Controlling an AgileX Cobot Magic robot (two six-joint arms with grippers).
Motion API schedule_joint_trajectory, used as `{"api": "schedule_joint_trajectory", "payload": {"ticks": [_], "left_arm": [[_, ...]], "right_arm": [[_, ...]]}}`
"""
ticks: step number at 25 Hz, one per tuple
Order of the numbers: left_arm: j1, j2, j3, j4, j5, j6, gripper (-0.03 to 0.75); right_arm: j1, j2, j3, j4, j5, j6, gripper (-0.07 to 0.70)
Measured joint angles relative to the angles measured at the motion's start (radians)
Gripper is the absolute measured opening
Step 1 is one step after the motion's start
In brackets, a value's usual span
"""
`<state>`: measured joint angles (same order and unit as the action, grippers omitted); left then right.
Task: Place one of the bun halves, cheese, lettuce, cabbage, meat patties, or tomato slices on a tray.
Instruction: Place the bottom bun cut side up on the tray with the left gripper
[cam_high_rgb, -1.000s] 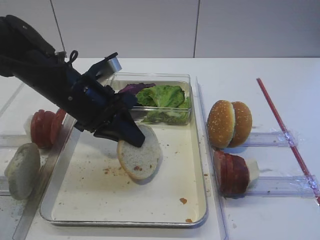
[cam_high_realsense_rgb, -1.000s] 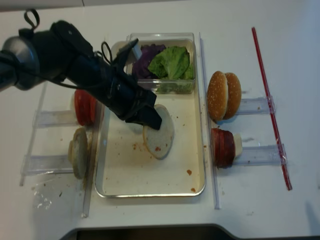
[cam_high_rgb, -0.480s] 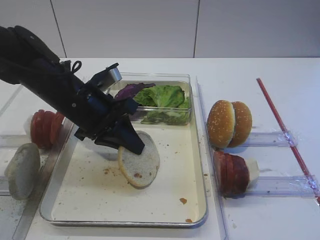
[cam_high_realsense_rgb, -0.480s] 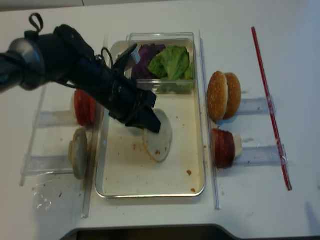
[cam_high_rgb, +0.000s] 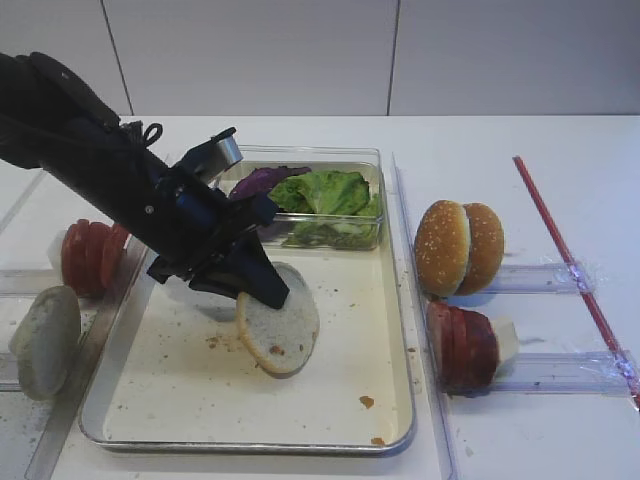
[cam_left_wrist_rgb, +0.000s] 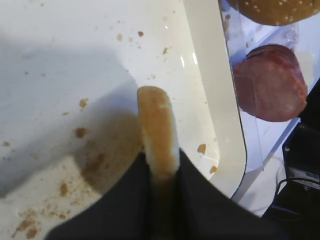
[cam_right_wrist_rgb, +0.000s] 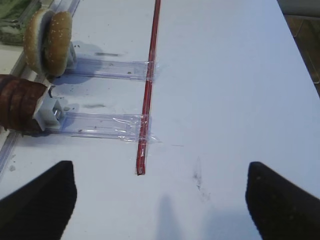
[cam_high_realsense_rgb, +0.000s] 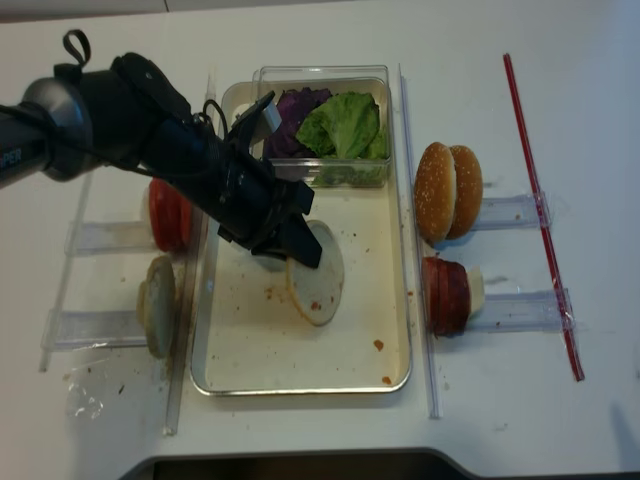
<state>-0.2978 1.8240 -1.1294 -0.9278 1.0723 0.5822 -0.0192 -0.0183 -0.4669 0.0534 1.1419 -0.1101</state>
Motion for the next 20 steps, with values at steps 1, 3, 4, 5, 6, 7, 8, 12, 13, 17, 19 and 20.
{"api": "schedule_joint_trajectory", "payload": {"ticks": [1, 3, 4, 5, 6, 7, 8, 12, 13, 17, 19, 20], "left_arm": [[0.0, 0.0, 0.0, 0.0, 0.0, -0.012, 0.055], [0.0, 0.0, -0.002, 0.004, 0.0, -0.03, 0.055], [0.0, 0.002, -0.002, 0.006, 0.0, -0.037, 0.055], [0.0, 0.004, -0.002, 0.006, 0.0, -0.046, 0.057], [0.0, 0.006, -0.002, 0.008, 0.0, -0.053, 0.062], [0.0, 0.007, -0.002, 0.008, 0.0, -0.06, 0.07], [0.0, 0.007, -0.002, 0.008, 0.0, -0.064, 0.082], [0.0, 0.007, -0.002, 0.016, 0.0, -0.087, 0.14], [0.0, 0.007, -0.004, 0.02, 0.0, -0.094, 0.151], [0.0, 0.007, -0.026, 0.077, 0.002, -0.156, 0.197], [0.0, 0.007, -0.045, 0.114, 0.011, -0.194, 0.213], [0.0, 0.007, -0.053, 0.132, 0.016, -0.209, 0.216]], "right_arm": [[0.0, 0.0, 0.0, 0.0, 0.0, 0.002, 0.694], [0.0, 0.0, 0.0, 0.0, 0.0, 0.002, 0.694], [0.0, 0.0, 0.0, 0.0, 0.0, 0.002, 0.694], [0.0, 0.0, 0.0, 0.0, 0.0, 0.002, 0.694], [0.0, 0.0, 0.0, 0.0, 0.0, 0.002, 0.694], [0.0, 0.0, 0.0, 0.0, 0.0, 0.002, 0.694], [0.0, 0.0, 0.0, 0.0, 0.0, 0.002, 0.694], [0.0, 0.0, 0.0, 0.0, 0.0, 0.002, 0.694], [0.0, 0.0, 0.0, 0.0, 0.0, 0.002, 0.694], [0.0, 0.0, 0.0, 0.0, 0.0, 0.002, 0.694], [0.0, 0.0, 0.0, 0.0, 0.0, 0.002, 0.694], [0.0, 0.0, 0.0, 0.0, 0.0, 0.002, 0.694]]}}
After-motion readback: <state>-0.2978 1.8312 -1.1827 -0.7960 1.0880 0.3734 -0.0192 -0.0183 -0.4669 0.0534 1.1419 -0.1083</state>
